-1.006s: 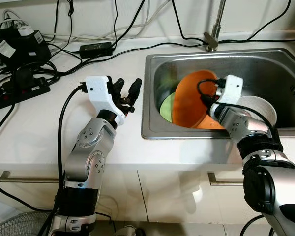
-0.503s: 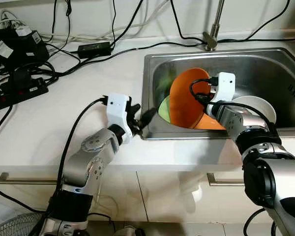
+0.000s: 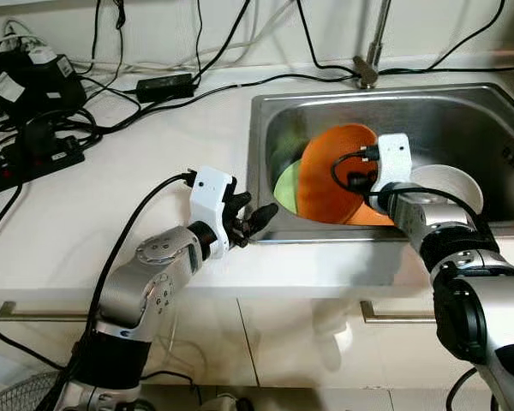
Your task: Kitchen organization
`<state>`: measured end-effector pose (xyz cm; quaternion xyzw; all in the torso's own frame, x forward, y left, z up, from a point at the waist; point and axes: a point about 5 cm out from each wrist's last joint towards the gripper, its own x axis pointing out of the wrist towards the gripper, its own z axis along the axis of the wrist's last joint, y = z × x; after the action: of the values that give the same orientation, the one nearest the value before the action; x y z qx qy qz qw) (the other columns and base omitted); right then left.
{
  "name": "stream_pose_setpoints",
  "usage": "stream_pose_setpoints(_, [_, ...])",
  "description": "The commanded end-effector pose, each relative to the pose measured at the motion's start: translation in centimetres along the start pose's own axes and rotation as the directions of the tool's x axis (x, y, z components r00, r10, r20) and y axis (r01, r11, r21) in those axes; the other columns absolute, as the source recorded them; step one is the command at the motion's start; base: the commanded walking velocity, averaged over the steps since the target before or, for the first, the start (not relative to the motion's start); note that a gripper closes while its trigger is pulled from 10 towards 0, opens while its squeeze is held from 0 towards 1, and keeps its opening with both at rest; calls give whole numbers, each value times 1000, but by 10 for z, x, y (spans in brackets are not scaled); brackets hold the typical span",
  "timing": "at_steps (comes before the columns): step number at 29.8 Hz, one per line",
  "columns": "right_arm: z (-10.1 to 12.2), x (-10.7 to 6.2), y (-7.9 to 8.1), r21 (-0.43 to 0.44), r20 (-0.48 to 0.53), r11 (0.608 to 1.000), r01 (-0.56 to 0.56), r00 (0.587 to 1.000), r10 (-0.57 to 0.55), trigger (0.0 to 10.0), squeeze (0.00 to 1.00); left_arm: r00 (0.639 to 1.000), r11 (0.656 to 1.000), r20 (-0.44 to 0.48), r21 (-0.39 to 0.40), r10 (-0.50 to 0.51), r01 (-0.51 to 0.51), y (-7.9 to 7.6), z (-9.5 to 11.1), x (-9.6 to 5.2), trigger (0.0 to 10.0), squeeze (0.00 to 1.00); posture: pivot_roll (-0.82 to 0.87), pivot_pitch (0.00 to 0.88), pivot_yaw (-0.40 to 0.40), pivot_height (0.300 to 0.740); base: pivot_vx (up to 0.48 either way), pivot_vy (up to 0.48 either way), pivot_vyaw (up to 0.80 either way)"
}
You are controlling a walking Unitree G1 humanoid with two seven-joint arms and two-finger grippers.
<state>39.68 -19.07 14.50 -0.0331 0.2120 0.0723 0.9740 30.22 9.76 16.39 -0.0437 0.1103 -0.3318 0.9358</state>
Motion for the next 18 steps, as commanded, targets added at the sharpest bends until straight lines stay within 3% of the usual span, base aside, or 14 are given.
stream_pose_setpoints(1, [-2, 0, 0, -19, 0, 1000, 5, 1000, -5, 10000, 1000, 1000, 1000, -19, 4, -21, 21, -1, -1, -3, 10000, 0, -14, 54, 124, 740, 0, 0, 0])
stream_pose_setpoints(9, [-3, -2, -9, -34, 17, 998, 47, 999, -47, 10000, 1000, 999, 999, -36, 5, -39, 39, -3, -2, -4, 10000, 0, -15, 52, 128, 740, 0, 0, 0])
stream_pose_setpoints(18, [18, -11, -34, -62, 141, 980, 188, 974, -178, 10000, 1000, 997, 999, -56, 5, -49, 49, -5, -5, -5, 10000, 0, -15, 53, 127, 740, 0, 0, 0])
